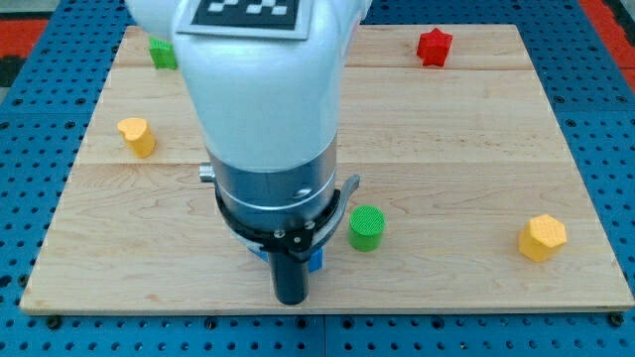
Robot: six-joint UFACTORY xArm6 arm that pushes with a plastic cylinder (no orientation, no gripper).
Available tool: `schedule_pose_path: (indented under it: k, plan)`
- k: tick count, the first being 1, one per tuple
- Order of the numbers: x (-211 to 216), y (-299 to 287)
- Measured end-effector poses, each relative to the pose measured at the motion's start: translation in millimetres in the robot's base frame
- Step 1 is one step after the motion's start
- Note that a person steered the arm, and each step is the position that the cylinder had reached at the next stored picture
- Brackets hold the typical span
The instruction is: Push the blue triangle to the bottom left
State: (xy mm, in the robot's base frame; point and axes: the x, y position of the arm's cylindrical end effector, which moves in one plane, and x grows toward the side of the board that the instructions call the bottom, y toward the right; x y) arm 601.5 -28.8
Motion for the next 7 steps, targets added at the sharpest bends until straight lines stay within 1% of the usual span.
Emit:
schedule_pose_path:
  k: [2, 4, 6, 7]
  plan:
    - [-35, -5]
    - [-46, -152]
    - [-28, -63]
    - [-60, -56]
